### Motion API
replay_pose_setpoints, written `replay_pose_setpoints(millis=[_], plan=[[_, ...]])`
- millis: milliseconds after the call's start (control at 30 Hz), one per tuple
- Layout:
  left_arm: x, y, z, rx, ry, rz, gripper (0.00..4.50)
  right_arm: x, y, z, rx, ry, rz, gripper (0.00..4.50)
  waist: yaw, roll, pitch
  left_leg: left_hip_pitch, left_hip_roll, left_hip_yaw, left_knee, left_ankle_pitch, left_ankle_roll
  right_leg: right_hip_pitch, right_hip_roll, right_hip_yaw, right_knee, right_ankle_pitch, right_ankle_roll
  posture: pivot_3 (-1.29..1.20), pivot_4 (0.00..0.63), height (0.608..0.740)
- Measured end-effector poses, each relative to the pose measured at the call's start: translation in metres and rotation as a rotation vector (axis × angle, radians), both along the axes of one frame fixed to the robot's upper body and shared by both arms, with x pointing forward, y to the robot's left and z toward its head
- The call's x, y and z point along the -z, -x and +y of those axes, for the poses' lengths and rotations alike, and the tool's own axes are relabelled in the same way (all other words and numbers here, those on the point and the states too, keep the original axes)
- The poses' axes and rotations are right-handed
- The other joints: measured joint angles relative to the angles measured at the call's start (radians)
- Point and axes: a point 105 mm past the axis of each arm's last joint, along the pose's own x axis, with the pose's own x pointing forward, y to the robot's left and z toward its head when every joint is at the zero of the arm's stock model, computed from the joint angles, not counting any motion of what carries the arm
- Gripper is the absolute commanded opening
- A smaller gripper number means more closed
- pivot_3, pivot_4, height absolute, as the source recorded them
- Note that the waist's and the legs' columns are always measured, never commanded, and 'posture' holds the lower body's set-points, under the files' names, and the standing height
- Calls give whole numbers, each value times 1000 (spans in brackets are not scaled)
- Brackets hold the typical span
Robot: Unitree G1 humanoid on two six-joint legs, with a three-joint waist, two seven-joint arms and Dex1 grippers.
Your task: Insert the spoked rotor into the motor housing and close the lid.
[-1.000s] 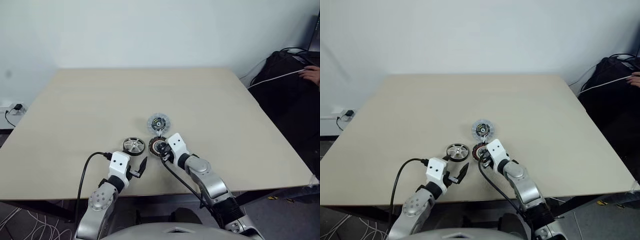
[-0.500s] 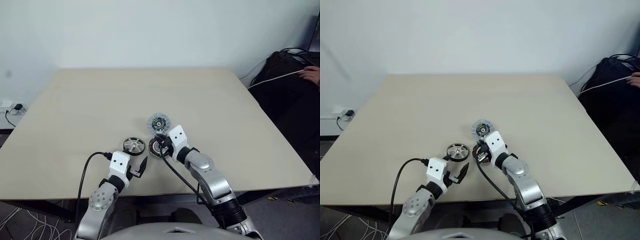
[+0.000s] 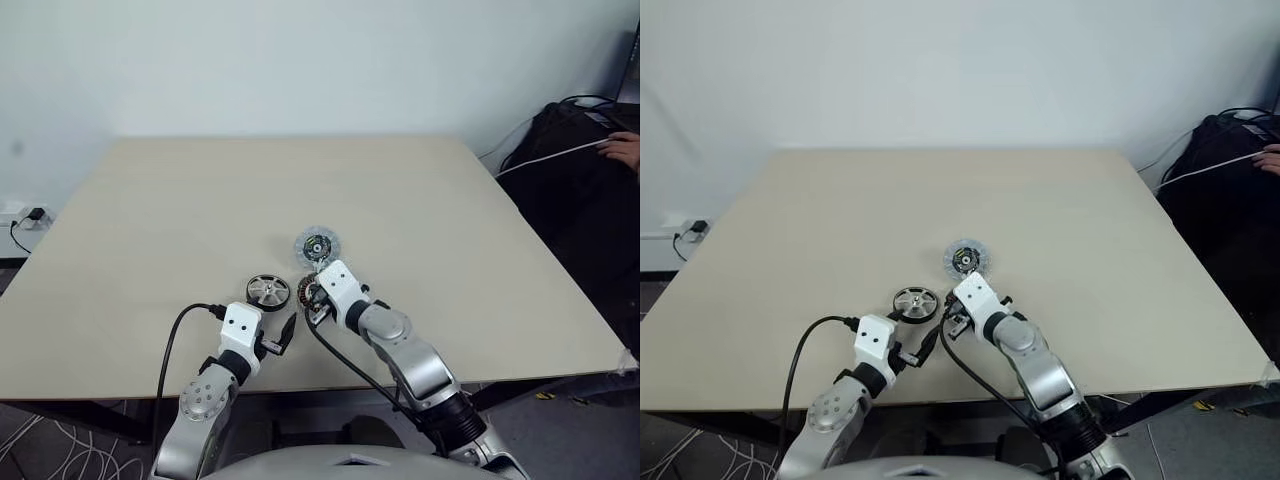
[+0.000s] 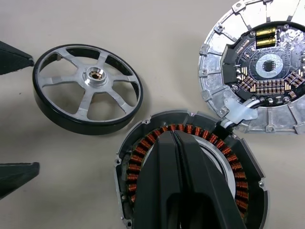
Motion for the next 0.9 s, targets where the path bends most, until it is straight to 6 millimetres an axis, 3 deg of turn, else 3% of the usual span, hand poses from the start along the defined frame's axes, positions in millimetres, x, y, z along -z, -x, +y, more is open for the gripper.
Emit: replay_pose_setpoints(millis=[500, 900], plan=[[0, 0, 0, 2, 0, 0, 4500, 12, -7, -29, 99, 37, 33, 23, -1, 0, 0, 0, 0, 0, 0, 0, 0, 0, 0, 0, 0, 0, 0, 0, 0, 740], [-1, -1, -1, 11, 3, -3, 4500, 7, -5, -18, 64, -20, 20, 23, -1, 0, 0, 0, 0, 0, 0, 0, 0, 0, 1, 0, 0, 0, 0, 0, 0, 740]])
